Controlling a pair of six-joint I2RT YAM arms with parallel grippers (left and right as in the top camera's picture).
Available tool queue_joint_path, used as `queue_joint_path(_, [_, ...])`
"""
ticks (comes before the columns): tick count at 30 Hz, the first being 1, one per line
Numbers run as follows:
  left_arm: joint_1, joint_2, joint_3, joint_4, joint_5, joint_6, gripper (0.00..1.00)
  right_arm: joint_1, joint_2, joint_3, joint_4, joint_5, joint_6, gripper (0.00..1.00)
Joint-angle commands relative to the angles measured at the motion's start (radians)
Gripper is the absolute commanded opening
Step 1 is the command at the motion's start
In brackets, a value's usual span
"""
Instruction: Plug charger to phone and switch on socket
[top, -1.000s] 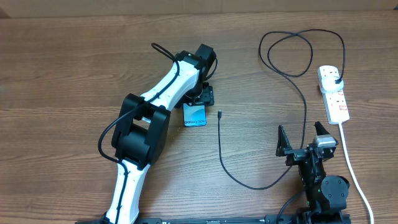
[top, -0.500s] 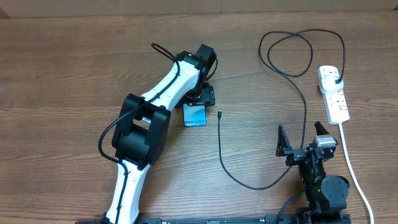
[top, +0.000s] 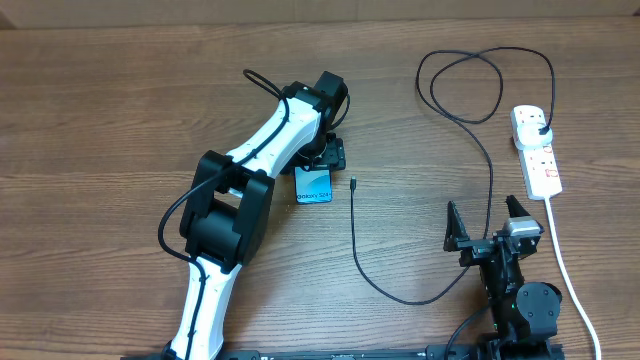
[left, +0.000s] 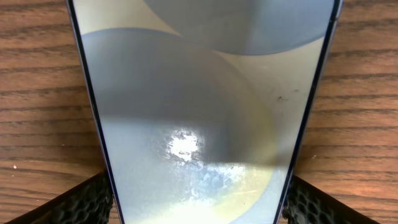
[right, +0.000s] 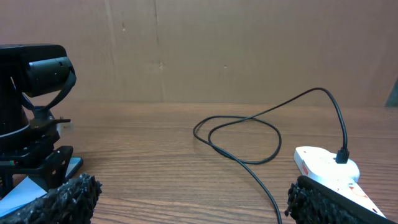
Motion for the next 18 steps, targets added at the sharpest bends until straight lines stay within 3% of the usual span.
queue_joint_path(1, [0.0,0.056,-0.015,-0.008,-0.007,-0.002,0.88,-0.003,-0.009,-0.011,0.006,0.01,-0.002,1.0])
queue_joint_path(18, [0.031,0.056,-0.013,-0.045,-0.003,0.002,0.82,-0.003,-0.009,-0.011,0.006,0.01,-0.002,1.0])
